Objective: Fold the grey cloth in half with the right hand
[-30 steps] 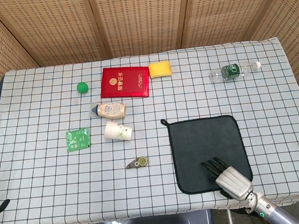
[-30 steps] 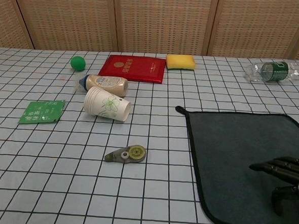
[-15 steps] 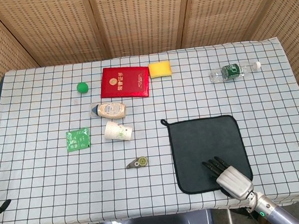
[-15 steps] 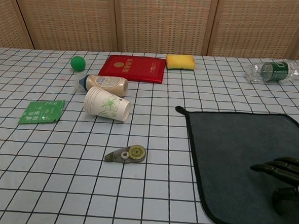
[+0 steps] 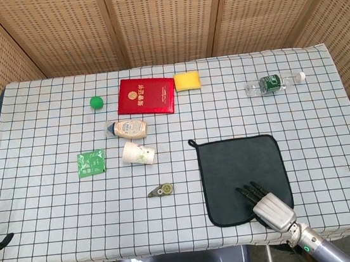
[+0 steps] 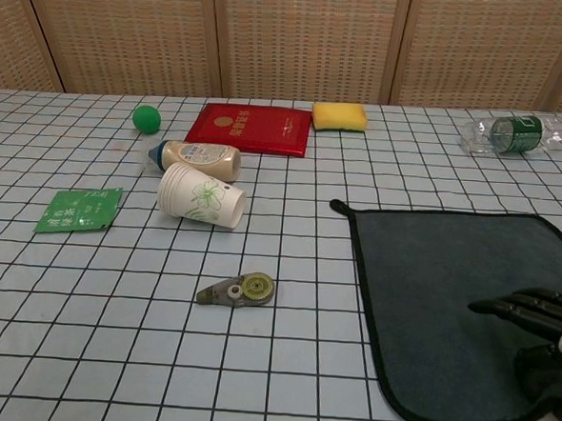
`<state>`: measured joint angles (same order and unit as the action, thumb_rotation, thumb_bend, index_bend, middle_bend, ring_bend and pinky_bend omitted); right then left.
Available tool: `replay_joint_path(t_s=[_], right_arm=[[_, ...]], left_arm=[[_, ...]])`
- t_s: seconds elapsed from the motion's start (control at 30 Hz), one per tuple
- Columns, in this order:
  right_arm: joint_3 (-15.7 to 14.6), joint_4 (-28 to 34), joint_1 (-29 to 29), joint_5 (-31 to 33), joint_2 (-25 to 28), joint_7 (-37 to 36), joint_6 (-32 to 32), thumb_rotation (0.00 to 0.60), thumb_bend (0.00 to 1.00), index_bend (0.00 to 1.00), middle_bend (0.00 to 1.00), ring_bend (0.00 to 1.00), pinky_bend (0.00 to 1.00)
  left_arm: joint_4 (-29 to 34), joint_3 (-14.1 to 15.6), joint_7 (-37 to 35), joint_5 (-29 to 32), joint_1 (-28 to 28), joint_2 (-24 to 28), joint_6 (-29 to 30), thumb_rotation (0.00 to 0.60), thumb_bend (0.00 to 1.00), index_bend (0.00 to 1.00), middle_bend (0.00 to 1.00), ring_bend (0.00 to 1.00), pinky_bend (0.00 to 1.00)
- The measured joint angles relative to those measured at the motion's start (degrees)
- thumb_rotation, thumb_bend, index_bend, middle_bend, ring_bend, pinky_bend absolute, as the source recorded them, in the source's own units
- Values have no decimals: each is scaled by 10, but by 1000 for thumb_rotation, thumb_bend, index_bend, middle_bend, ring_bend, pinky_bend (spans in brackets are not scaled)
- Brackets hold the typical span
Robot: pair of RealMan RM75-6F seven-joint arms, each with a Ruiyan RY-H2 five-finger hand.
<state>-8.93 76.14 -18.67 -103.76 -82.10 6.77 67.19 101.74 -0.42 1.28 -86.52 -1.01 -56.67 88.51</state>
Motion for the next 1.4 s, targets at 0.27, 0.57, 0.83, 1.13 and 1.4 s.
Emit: replay_joint_path(t_s=[0.27,0.57,0.83,1.13,1.4], right_arm=[[18,6,-13,21,-3,-25,-3,600,670,608,0,0,0],[56,30,-37,66,2,-18,-31,600,671,614,0,0,0],[111,46,-69,140,0,10,-78,600,671,615,0,0,0],[168,40,-110,233,-16,53,-131,600,671,615,0,0,0],[191,4,-137,308,-51,118,-155,600,671,618,0,0,0]], left_arm=[[0,0,-2,2,0,1,0,600,0,0,0,0,0],[-2,-2,-3,8,3,0,-7,600,0,0,0,0,0],[-4,-5,-4,21,8,0,-18,600,0,0,0,0,0],[-11,-12,-10,37,15,0,-31,600,0,0,0,0,0],[-12,-13,-13,41,19,-1,-38,600,0,0,0,0,0]])
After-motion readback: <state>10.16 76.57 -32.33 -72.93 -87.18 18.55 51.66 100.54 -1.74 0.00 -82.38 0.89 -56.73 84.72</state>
